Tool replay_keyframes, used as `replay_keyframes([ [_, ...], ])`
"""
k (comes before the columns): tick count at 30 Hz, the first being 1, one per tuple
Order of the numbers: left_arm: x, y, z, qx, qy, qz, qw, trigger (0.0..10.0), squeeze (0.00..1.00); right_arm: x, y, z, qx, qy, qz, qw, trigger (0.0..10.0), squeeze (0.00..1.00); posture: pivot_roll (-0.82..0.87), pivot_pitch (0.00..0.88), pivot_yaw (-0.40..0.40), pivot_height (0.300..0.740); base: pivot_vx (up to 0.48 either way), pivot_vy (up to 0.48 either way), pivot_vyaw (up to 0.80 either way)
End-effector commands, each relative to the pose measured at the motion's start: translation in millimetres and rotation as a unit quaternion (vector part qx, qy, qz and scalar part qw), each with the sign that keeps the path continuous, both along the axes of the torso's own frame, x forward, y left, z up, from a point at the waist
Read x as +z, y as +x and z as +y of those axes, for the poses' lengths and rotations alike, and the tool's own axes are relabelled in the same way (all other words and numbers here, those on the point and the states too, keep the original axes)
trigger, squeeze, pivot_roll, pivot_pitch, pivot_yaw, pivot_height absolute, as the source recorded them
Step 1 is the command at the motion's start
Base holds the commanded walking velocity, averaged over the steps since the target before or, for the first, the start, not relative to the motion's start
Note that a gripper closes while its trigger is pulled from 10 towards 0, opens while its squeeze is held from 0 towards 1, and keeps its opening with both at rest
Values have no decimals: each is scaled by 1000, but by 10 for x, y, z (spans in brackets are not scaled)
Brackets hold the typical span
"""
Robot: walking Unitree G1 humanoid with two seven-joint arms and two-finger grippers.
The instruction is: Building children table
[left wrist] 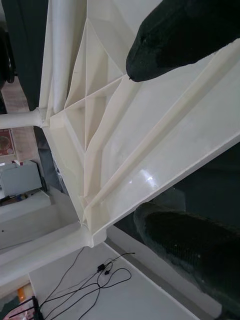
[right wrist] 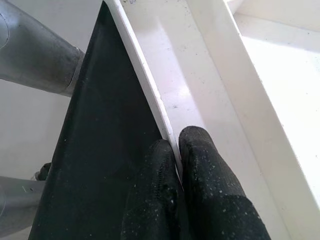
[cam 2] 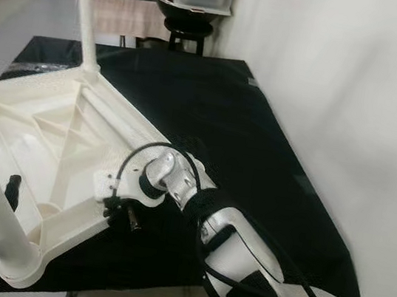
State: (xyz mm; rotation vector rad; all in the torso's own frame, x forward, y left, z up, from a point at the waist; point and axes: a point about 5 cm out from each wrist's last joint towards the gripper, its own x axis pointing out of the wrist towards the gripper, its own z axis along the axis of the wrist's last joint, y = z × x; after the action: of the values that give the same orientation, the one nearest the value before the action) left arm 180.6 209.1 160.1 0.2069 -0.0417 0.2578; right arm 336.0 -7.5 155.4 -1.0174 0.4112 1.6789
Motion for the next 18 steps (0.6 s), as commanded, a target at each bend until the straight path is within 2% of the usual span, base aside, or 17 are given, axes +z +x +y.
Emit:
replay_keyframes([
  [1,-11,16,-157,-45,-4,4,999,10000,0,111,89,104,-61,90,-53,993,0,0,59,87,-45,740,0,0,0],
  [4,-13,18,-161,-46,-3,4,999,10000,0,105,77,92,-49,90,-46,994,0,0,58,87,-45,740,0,0,0],
  [6,-20,19,-164,-47,-4,5,999,10000,0,74,99,29,-58,72,-44,995,0,0,54,85,-44,740,0,0,0],
  [7,-26,22,-170,-47,-4,6,999,10000,0,51,134,-52,-70,52,-55,995,0,0,51,82,-44,740,0,0,0],
  [8,-26,22,-170,-47,-4,6,999,10000,0,51,134,-52,-70,52,-55,995,0,0,51,82,-44,740,0,0,0],
  [9,-29,29,-179,-49,-4,6,999,10000,0,42,158,-141,-80,36,-57,995,0,0,50,78,-44,740,0,0,0],
  [10,-29,29,-179,-49,-4,6,999,10000,0,42,158,-141,-80,36,-57,995,0,0,50,78,-44,740,0,0,0],
  [11,-31,36,-187,-52,-4,6,999,10000,0,46,160,-242,-75,22,-50,996,0,0,49,74,-41,740,0,0,0],
  [12,-31,36,-187,-52,-4,6,999,10000,0,46,160,-242,-75,22,-50,996,0,0,49,74,-41,740,0,0,0],
  [13,-32,40,-192,-53,-4,6,999,10000,0,72,118,-361,-49,15,-30,998,0,0,49,73,-41,740,0,0,0],
  [15,-32,40,-192,-53,-4,6,999,10000,0,72,118,-361,-49,15,-30,998,0,0,49,73,-41,740,0,0,0],
  [17,-34,40,-195,-55,-3,6,998,10000,0,146,-38,-668,25,-2,22,999,0,0,47,70,-41,740,0,0,0],
  [18,-34,40,-195,-55,-3,6,998,10000,0,146,-38,-668,25,-2,22,999,0,0,47,70,-41,740,0,0,0],
])
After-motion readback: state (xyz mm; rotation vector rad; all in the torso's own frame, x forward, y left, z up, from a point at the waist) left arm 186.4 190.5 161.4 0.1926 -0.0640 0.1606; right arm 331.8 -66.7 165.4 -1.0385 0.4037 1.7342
